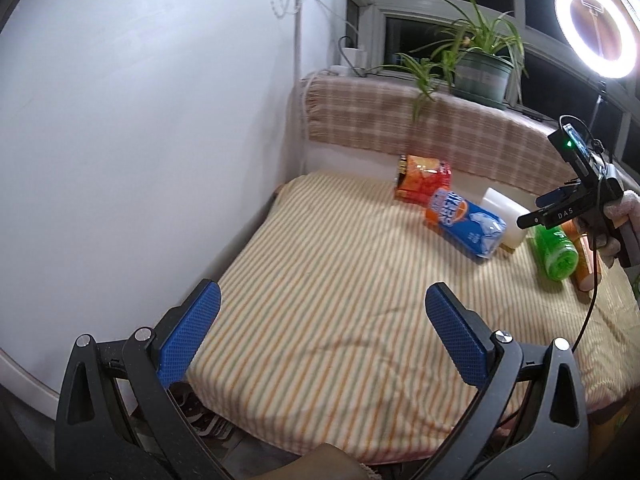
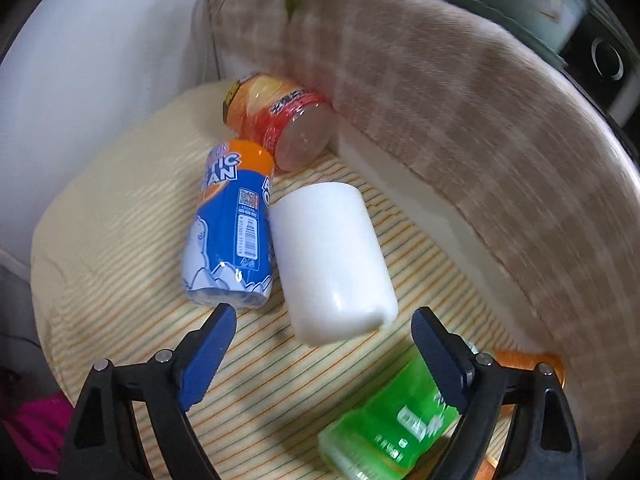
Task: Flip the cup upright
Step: 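Move the right gripper to the white cup lying on its side, then close the right gripper around the white cup's body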
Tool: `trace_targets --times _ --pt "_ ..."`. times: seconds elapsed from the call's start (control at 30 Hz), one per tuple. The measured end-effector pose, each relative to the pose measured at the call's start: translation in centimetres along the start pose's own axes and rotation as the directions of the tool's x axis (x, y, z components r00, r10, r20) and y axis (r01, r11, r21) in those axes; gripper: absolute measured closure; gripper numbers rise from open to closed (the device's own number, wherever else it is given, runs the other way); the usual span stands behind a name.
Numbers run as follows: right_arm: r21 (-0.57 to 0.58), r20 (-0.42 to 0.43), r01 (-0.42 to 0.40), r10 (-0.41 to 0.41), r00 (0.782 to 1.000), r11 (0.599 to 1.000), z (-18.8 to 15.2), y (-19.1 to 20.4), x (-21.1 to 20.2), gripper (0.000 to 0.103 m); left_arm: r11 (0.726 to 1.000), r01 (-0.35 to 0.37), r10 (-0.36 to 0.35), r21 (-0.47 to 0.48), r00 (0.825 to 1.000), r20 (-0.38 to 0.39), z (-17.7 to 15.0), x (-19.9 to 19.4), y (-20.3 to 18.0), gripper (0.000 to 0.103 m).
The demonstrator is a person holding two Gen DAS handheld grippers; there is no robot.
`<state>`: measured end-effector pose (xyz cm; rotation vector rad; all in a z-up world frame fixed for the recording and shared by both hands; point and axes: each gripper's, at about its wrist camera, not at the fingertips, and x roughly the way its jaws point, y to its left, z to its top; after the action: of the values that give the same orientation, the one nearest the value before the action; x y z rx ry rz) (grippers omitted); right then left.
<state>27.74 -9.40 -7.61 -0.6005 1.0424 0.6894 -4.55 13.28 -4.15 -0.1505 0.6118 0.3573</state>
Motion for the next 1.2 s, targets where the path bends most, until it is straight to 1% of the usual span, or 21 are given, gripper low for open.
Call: trace_targets --times 0.1,0.23,0.37,0.47,0.53,0.63,0.67,0.83,1.03,1.2 --pt "-0.056 -0.047 0.009 -0.012 0.999 0.998 0.9 0.2 1.2 0.017 1.000 -0.015 0.015 -0.014 1.000 -0.004 0.0 0.1 0.7 0.000" --pt "-0.131 -0.104 0.038 -0.052 0.993 0.991 1.7 0.6 2.7 0.017 0.999 -0.035 0.035 -0.023 0.999 -0.010 -0.2 0.3 1.4 0.000" --pt "-0.160 -0.138 0.056 -0.078 0.987 0.986 2.6 0.3 4.1 0.018 0.998 -0.057 0.056 -0.032 0.998 -0.012 -0.2 0.3 2.1 0.000" --pt "-0.187 -0.161 0.049 -0.080 0.984 0.981 3.0 0.5 5.1 0.018 0.996 -0.071 0.070 -0.046 0.997 -0.014 -0.2 0.3 2.6 0.000" --pt "-0.203 -0.182 0.062 -0.100 0.978 0.977 3.4 0.5 6.0 0.018 0.995 -0.080 0.079 -0.052 0.997 -0.017 -0.2 0.4 2.9 0.000" --pt "-0.197 -0.202 0.056 -0.097 0.975 0.979 3.8 0.2 7.1 0.024 0.995 -0.086 0.085 -0.056 0.996 -0.025 -0.3 0.7 3.0 0.000" --pt "-0.197 -0.205 0.052 -0.093 0.974 0.979 3.9 0.1 7.3 0.027 0.995 -0.087 0.085 -0.054 0.996 -0.028 -0.3 0.8 2.9 0.000" --pt "-0.191 -0.201 0.055 -0.094 0.975 0.980 4.0 -0.2 7.7 0.027 0.995 -0.085 0.083 -0.053 0.996 -0.028 -0.3 0.9 2.7 0.000" --pt "-0.159 -0.178 0.092 -0.120 0.977 0.983 2.3 -0.9 6.1 0.027 0.997 -0.067 0.067 -0.038 0.998 -0.022 -0.1 0.9 1.9 0.000" --pt "-0.115 -0.121 0.101 -0.115 0.986 0.988 1.1 -2.1 3.6 0.028 0.998 -0.049 0.049 -0.028 0.999 -0.015 0.0 0.6 1.2 0.000"
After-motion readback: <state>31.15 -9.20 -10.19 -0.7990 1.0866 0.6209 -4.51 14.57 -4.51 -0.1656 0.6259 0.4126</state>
